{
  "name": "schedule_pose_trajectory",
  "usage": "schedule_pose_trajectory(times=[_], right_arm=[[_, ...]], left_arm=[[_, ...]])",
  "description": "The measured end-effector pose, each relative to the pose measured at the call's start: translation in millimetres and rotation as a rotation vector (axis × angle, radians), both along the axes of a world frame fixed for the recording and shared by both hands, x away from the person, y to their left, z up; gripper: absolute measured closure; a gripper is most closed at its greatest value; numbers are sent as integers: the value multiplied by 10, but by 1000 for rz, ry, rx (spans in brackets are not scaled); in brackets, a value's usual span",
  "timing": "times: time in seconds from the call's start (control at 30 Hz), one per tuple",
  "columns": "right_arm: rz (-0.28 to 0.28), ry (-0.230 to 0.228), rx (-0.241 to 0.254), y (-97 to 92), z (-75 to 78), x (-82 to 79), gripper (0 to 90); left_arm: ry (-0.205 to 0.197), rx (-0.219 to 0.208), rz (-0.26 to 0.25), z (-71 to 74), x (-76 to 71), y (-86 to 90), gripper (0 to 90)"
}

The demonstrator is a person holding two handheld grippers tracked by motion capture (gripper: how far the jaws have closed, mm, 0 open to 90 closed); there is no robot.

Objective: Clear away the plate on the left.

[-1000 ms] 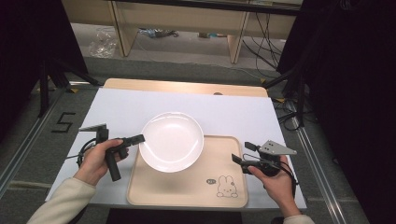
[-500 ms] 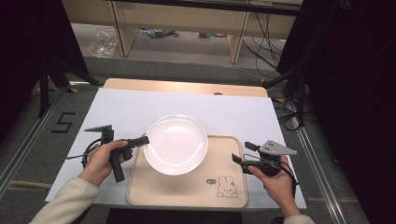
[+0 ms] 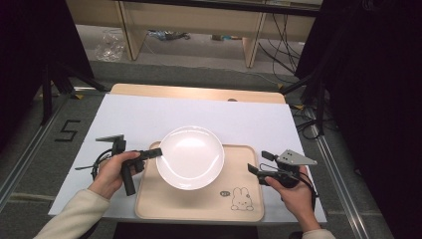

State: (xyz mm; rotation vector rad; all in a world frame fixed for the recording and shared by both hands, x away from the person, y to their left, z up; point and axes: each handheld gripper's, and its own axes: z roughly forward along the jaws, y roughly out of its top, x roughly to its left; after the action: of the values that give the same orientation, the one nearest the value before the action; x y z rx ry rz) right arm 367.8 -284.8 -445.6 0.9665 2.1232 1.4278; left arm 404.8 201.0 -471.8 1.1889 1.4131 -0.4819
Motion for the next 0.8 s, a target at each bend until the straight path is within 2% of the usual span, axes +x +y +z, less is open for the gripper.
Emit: schedule_pose_trajectory(times=[0.03,0.1,0.2,0.27,0.5,0.53,0.67,0.73,0.8], right_arm=[[0,14,4,2,0,-5,252],[0,15,5,3,-1,-4,251],[5,8,16,6,-6,1,252],[-4,-10,-7,-13,2,3,252],[-15,-2,-23,-29,19,-7,252],[-10,-14,4,-14,3,4,252],[-3,-20,11,-11,-7,5,252],[-11,2,-3,-15,7,-13,252],[-13,5,-3,-15,8,-15,252]], left_arm=[[3,5,-1,-9,1,-20,871],[25,9,0,-8,-2,-41,871],[29,9,-6,-21,3,-67,871],[33,21,-8,-30,7,-82,871],[39,28,-16,-59,22,-142,871],[41,30,-20,-61,24,-149,871],[47,34,-24,-69,27,-173,871],[52,38,-26,-75,31,-185,871],[50,44,-26,-85,31,-190,871]])
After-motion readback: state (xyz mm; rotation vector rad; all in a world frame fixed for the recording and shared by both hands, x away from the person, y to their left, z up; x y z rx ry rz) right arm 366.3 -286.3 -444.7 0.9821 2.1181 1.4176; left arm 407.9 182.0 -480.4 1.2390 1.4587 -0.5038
